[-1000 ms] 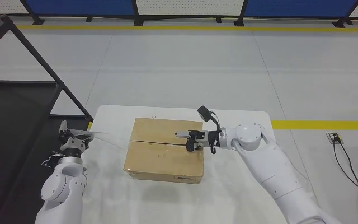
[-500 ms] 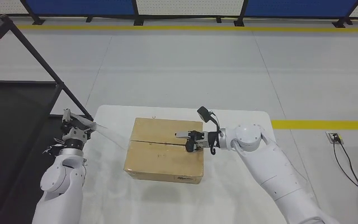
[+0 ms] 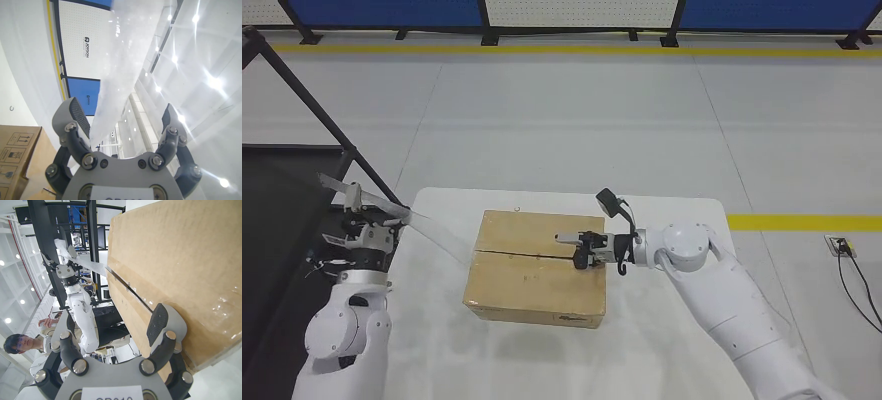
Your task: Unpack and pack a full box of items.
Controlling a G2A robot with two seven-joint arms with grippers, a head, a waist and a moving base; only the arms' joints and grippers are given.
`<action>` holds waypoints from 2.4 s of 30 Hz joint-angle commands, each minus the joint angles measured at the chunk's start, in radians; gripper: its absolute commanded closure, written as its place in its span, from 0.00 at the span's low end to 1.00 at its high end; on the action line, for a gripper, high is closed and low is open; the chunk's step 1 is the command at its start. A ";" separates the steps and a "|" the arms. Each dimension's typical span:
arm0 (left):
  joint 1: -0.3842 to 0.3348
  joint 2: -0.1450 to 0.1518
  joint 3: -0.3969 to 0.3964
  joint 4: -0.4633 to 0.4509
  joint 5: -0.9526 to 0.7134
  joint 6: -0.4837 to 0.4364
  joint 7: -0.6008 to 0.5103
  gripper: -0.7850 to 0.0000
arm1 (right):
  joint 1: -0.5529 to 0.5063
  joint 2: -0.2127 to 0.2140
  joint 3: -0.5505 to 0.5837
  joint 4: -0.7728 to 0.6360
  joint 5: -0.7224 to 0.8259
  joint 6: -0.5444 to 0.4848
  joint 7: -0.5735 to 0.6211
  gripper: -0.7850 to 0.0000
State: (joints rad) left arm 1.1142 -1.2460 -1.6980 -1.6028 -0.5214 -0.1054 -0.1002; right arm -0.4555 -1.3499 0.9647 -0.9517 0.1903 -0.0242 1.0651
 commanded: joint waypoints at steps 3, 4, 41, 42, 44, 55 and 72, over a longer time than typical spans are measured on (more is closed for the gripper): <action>0.019 -0.001 0.027 -0.058 0.091 -0.010 0.026 0.00 | -0.005 0.002 0.006 -0.003 0.005 0.007 -0.007 0.00; 0.023 -0.001 0.036 -0.070 0.113 -0.014 0.033 0.00 | -0.006 0.002 0.009 -0.004 0.006 0.007 -0.009 0.00; -0.011 0.007 0.215 -0.280 0.592 0.086 -0.146 0.00 | -0.131 0.042 0.102 -0.106 0.027 -0.009 -0.037 0.00; -0.014 0.008 0.222 -0.283 0.607 0.090 -0.159 0.00 | -0.133 0.044 0.106 -0.107 0.028 -0.011 -0.036 0.00; -0.019 0.010 0.235 -0.292 0.644 0.097 -0.185 0.00 | -0.139 0.047 0.114 -0.109 0.029 -0.017 -0.034 0.00; -0.081 0.011 0.340 -0.296 0.836 0.131 -0.267 0.00 | -0.178 0.064 0.155 -0.122 0.046 -0.045 -0.033 0.00; -0.175 -0.001 0.484 -0.219 0.995 0.154 -0.326 0.00 | -0.303 0.101 0.262 -0.263 0.072 -0.116 -0.057 0.00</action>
State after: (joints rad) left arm 0.9424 -1.2456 -1.2204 -1.8269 0.4682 0.0480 -0.4290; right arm -0.7541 -1.2504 1.2220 -1.2085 0.2606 -0.1393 1.0069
